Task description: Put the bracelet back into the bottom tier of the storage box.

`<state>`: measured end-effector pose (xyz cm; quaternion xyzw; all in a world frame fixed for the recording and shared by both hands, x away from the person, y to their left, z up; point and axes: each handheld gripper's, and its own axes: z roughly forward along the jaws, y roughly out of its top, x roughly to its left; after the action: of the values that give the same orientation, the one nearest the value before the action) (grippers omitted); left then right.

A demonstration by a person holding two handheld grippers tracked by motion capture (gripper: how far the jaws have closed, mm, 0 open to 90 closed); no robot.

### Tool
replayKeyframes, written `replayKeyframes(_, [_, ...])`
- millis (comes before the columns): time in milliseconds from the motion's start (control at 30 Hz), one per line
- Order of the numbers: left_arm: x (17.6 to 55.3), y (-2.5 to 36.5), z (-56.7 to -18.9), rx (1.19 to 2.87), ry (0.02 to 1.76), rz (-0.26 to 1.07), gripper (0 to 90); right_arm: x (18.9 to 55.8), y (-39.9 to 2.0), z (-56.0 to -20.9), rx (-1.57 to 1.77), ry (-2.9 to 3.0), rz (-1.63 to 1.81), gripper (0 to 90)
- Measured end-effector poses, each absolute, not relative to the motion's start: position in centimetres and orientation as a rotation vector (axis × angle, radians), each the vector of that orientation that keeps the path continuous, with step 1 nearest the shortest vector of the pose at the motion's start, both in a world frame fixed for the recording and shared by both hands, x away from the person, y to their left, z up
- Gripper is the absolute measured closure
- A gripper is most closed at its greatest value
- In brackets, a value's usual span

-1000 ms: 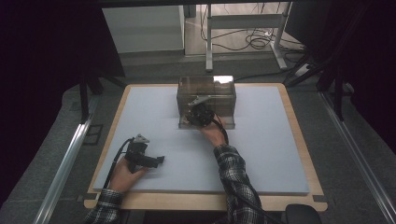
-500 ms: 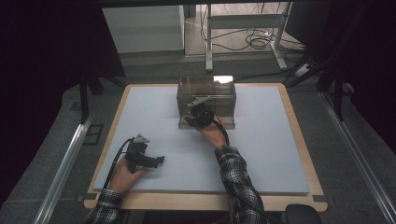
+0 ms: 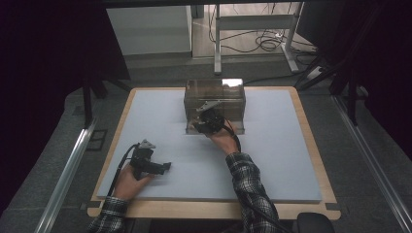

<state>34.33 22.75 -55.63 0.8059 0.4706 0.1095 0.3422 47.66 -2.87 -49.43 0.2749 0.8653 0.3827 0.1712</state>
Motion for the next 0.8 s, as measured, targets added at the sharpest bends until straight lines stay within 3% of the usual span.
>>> replayKeyframes(800, [34.3, 22.8, -55.6, 2.096, 1.224, 0.286, 0.0, 46.3, -3.6, -48.6, 0.75, 2.487, 1.092, 52.3])
